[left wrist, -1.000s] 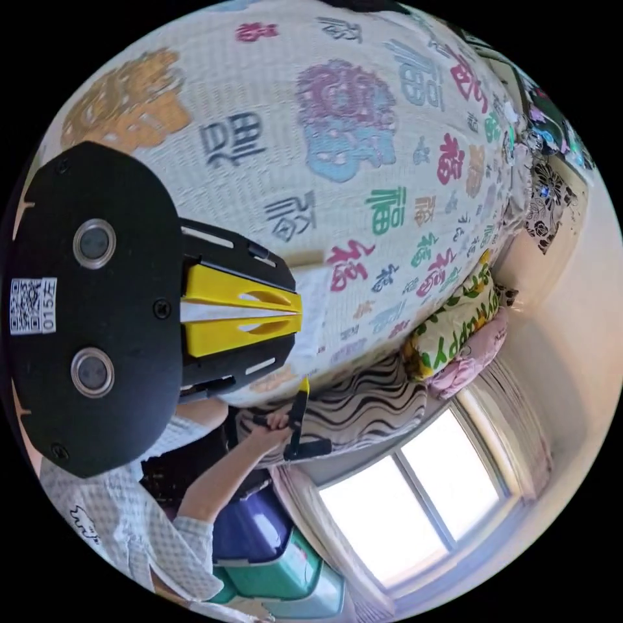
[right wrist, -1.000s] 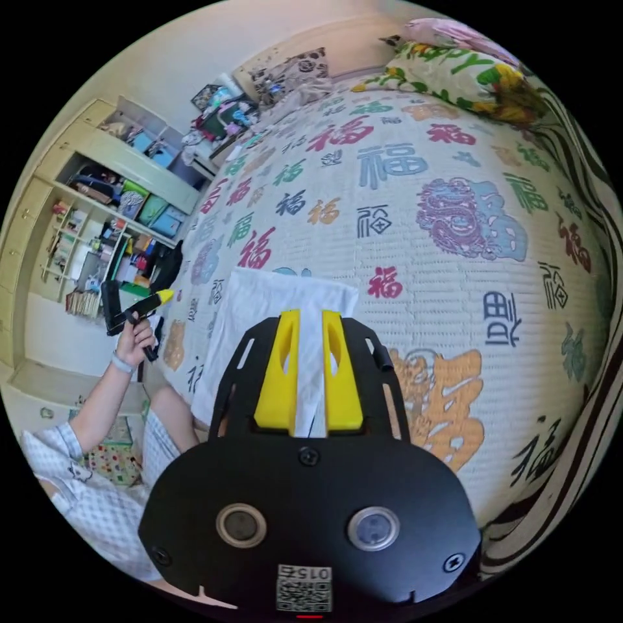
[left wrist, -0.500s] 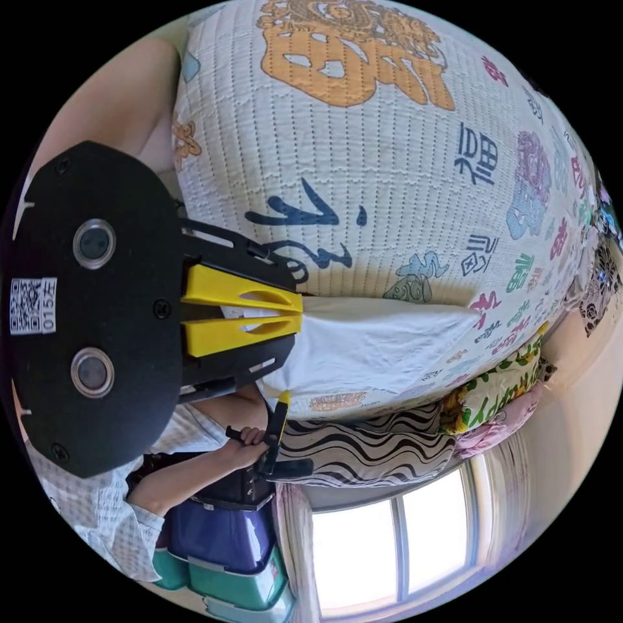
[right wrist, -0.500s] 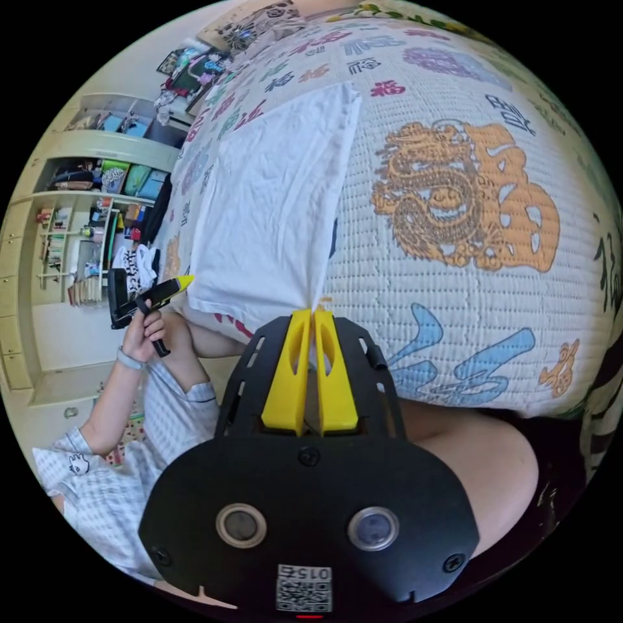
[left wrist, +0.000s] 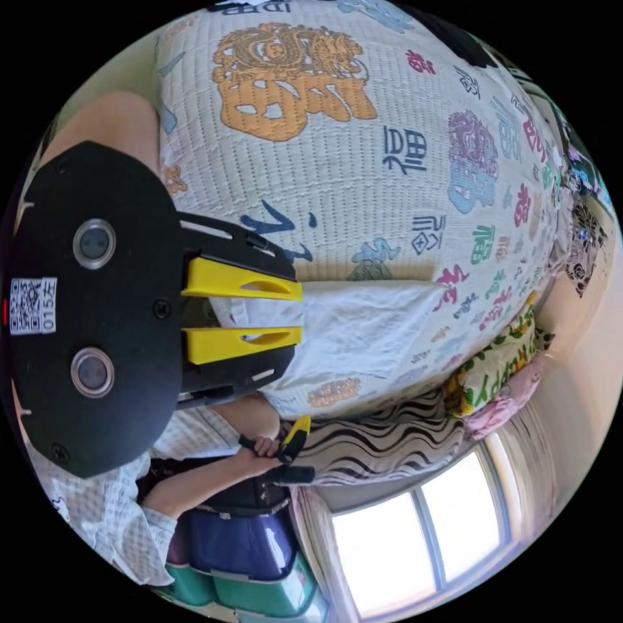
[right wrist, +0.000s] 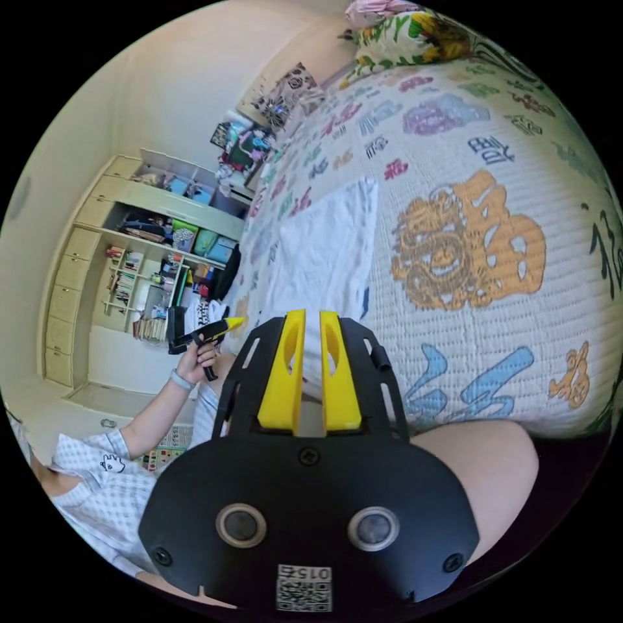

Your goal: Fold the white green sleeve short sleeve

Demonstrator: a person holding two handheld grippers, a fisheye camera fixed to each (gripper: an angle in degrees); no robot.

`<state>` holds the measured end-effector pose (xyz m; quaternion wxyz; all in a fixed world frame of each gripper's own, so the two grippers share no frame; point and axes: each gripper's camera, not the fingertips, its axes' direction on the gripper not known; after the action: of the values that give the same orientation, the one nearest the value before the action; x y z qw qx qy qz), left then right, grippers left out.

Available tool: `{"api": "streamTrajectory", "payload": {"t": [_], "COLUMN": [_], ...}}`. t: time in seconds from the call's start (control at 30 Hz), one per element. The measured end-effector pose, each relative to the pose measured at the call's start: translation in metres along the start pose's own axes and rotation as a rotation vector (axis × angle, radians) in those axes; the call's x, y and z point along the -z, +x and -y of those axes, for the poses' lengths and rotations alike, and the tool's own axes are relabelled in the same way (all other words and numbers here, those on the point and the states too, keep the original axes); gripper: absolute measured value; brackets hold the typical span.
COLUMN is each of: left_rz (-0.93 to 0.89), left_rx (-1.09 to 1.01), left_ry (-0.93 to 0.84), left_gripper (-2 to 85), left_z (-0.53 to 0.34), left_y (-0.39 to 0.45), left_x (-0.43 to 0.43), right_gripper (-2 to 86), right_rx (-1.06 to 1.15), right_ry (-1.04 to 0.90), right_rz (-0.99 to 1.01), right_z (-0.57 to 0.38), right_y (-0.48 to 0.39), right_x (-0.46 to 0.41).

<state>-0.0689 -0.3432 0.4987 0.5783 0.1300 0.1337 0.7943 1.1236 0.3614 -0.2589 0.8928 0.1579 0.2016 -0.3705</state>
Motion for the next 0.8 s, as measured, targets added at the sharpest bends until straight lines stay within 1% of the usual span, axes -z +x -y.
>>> {"api": "streamTrajectory", "payload": {"t": [0.07,0.17,0.33,0.47,0.6,0.67,0.7,0.77,0.8], "left_rz": [-0.079,-0.132,-0.194,-0.207,-0.265,-0.330,-0.338,-0.328,-0.326], "left_rx": [0.010,-0.011,0.002,0.009,-0.008,-0.032,-0.038,-0.053,-0.058], "left_ry": [0.046,0.071,0.064,0.035,0.016,-0.041,-0.053,-0.109,-0.114], "left_gripper": [7.8,8.7,10.4,11.7,13.3,11.3,10.1,3.1,2.7], "left_z": [0.014,0.039,0.081,0.111,0.131,0.140,0.142,0.146,0.147], "left_y": [-0.006,-0.012,-0.033,-0.054,-0.066,-0.066,-0.065,-0.061,-0.060], "left_x": [0.007,0.007,-0.007,-0.029,-0.055,-0.077,-0.082,-0.093,-0.093], "right_gripper": [6.4,7.0,9.0,11.0,10.5,8.5,7.8,5.8,5.4], "right_rx": [0.009,0.026,0.051,0.001,0.001,0.030,0.034,0.047,0.054], "right_ry": [0.030,0.055,0.018,-0.004,-0.025,-0.062,-0.069,-0.106,-0.114], "right_rz": [0.019,0.018,0.031,0.065,0.116,0.160,0.176,0.238,0.240], "right_z": [0.013,0.035,0.077,0.110,0.130,0.140,0.142,0.148,0.149], "right_y": [0.009,0.023,0.049,0.080,0.097,0.102,0.103,0.108,0.108], "right_x": [0.009,0.013,-0.006,-0.033,-0.057,-0.073,-0.077,-0.090,-0.092]}}
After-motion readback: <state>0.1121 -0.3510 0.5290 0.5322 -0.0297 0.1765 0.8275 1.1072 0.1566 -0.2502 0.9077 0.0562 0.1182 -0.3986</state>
